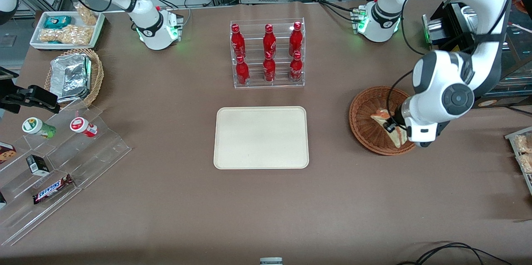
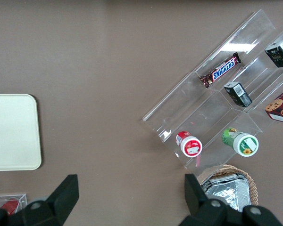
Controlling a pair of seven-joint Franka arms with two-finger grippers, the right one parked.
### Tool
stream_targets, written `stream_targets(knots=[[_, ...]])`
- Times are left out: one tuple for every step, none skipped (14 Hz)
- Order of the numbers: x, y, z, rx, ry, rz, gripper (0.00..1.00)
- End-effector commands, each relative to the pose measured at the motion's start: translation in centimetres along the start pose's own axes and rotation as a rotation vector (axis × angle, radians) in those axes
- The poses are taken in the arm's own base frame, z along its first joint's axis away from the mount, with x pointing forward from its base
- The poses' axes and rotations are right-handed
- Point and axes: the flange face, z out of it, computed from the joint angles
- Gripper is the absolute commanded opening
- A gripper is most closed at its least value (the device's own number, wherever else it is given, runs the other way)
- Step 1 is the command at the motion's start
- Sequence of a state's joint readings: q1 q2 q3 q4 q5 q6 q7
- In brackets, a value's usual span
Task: Place sandwich from basket to tray
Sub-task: 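Carry the sandwich with the left gripper over to the cream tray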
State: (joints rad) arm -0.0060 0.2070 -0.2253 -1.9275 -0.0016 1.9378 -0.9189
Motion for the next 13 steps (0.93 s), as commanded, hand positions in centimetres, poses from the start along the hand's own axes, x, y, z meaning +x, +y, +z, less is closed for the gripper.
stream_targets(knots=[[-6.3,6.2,-1.8,0.006,0.028,0.173,0.06],[-8.9,7.8,-1.6,0.016,0.032,0.230,0.07],[-11.2,9.1,-1.4,0.021,0.037,0.274,0.07],[-13.5,10.7,-0.9,0.022,0.039,0.322,0.07],[-15.8,13.1,-0.1,0.019,0.035,0.349,0.08],[-18.4,16.0,0.9,0.015,0.030,0.376,0.09],[-20.7,18.6,2.1,0.013,0.026,0.374,0.09],[-21.8,20.9,3.6,0.016,0.023,0.362,0.09],[-23.2,22.4,4.8,0.018,0.017,0.377,0.09],[-24.9,23.6,6.6,0.029,0.010,0.403,0.09],[-25.6,24.5,7.6,0.024,0.007,0.414,0.10],[-26.4,25.6,8.5,-0.002,0.010,0.425,0.13],[-27.3,26.4,9.4,-0.026,0.015,0.439,0.13]])
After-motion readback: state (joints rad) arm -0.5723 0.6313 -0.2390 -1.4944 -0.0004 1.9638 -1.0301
